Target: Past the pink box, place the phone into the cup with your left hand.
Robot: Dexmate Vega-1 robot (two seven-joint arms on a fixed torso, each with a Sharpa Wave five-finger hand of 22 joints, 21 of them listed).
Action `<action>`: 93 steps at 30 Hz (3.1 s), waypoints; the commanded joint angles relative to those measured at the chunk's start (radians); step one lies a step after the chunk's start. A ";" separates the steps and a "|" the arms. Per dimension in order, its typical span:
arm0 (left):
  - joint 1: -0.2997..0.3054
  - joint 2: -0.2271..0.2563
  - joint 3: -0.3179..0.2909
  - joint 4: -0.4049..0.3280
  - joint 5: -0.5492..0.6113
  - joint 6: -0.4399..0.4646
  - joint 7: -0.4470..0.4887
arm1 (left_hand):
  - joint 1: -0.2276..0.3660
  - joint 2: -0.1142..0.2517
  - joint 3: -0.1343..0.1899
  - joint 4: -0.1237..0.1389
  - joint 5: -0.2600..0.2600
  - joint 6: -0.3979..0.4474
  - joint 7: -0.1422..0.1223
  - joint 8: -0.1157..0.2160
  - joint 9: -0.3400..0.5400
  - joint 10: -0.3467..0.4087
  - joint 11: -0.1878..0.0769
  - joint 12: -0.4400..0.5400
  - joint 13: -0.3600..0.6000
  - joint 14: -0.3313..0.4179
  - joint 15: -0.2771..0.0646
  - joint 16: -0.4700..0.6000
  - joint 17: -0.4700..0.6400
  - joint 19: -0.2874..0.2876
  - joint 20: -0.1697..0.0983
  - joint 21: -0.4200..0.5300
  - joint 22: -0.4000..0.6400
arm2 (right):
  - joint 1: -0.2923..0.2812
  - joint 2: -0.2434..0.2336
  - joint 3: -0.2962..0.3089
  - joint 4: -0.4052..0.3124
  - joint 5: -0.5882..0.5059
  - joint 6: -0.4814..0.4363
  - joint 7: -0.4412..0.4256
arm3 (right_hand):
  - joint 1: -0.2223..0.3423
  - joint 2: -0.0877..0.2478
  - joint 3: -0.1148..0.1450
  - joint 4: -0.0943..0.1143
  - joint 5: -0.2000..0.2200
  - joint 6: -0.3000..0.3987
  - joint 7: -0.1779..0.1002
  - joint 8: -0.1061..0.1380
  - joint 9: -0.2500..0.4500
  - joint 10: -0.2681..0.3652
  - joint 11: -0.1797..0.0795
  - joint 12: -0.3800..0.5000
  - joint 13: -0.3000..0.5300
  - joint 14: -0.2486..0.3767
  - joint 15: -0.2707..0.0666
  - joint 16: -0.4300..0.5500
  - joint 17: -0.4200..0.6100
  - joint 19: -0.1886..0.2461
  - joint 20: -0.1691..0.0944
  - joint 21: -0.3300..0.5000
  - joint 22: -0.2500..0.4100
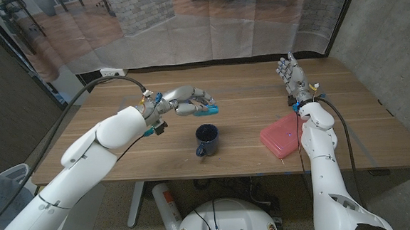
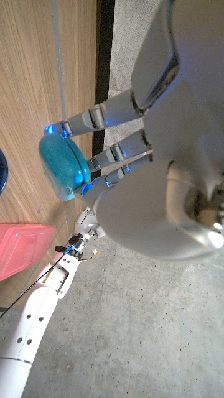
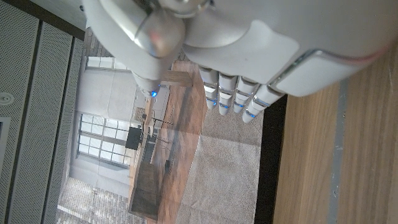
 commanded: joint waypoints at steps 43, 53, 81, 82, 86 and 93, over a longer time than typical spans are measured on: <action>0.033 0.071 -0.034 -0.114 0.022 0.124 -0.097 | -0.009 0.001 0.012 -0.003 0.006 0.012 0.004 -0.005 0.005 0.012 0.001 -0.012 0.007 0.006 0.000 -0.005 0.002 -0.004 -0.007 -0.005 0.006 | 0.021 0.003 0.004 0.030 -0.004 0.009 -0.005 | 0.006 0.001 0.003 -0.010 0.003 0.006 -0.003 0.005 0.005 0.006 0.004 0.003 0.005 0.009 -0.001 0.008 0.004 -0.001 -0.001 0.008 0.006; 0.031 0.092 -0.048 -0.162 0.023 0.181 -0.123 | -0.011 0.000 0.013 -0.003 0.005 0.012 0.002 -0.007 0.004 0.011 0.001 -0.015 0.007 0.005 0.000 -0.006 0.002 -0.005 -0.005 -0.005 0.007 | 0.012 0.006 0.008 0.024 -0.002 0.003 -0.005 | 0.006 0.002 0.003 -0.010 0.003 0.005 -0.001 0.005 0.005 0.008 0.004 0.004 0.005 0.009 -0.001 0.008 0.004 -0.002 0.000 0.007 0.006; 0.125 0.107 -0.122 -0.223 0.026 0.250 -0.128 | -0.016 0.001 0.017 -0.002 0.006 0.018 0.002 -0.010 0.000 0.012 0.004 -0.019 0.008 0.001 0.006 -0.009 0.003 -0.015 0.001 -0.009 0.007 | -0.023 0.007 0.005 -0.032 -0.003 -0.021 0.002 | 0.006 0.003 0.003 -0.011 0.003 0.006 -0.002 0.005 0.005 0.007 0.005 0.004 0.005 0.009 0.001 0.008 0.004 -0.002 0.001 0.008 0.006; 0.121 0.105 -0.117 -0.217 0.022 0.249 -0.129 | -0.016 0.001 0.017 -0.003 0.006 0.021 0.002 -0.009 0.000 0.014 0.004 -0.019 0.008 0.002 0.006 -0.009 0.002 -0.015 0.001 -0.009 0.007 | -0.024 0.008 0.006 -0.035 -0.002 -0.023 0.001 | 0.006 0.003 0.003 -0.011 0.003 0.006 -0.002 0.005 0.005 0.007 0.005 0.004 0.005 0.008 0.001 0.008 0.004 -0.002 0.001 0.008 0.006; 0.107 0.112 -0.089 -0.202 0.020 0.249 -0.132 | -0.018 0.001 0.018 -0.002 0.005 0.021 0.001 -0.010 0.000 0.013 0.005 -0.019 0.008 0.001 0.007 -0.009 0.002 -0.020 0.004 -0.011 0.007 | -0.032 0.005 0.007 -0.047 -0.005 -0.028 -0.001 | 0.006 0.003 0.003 -0.011 0.003 0.006 -0.002 0.005 0.005 0.007 0.004 0.003 0.005 0.009 0.001 0.008 0.004 -0.002 0.001 0.008 0.006; 0.086 0.121 -0.070 -0.196 0.015 0.269 -0.140 | -0.021 0.001 0.018 -0.001 0.005 0.020 0.002 -0.012 -0.001 0.014 0.004 -0.021 0.008 0.000 0.008 -0.010 0.002 -0.024 0.007 -0.013 0.007 | -0.038 0.005 0.011 -0.050 0.001 -0.029 0.001 | 0.006 0.003 0.003 -0.011 0.003 0.005 -0.002 0.005 0.005 0.006 0.005 0.003 0.005 0.009 0.001 0.008 0.004 -0.002 0.000 0.008 0.006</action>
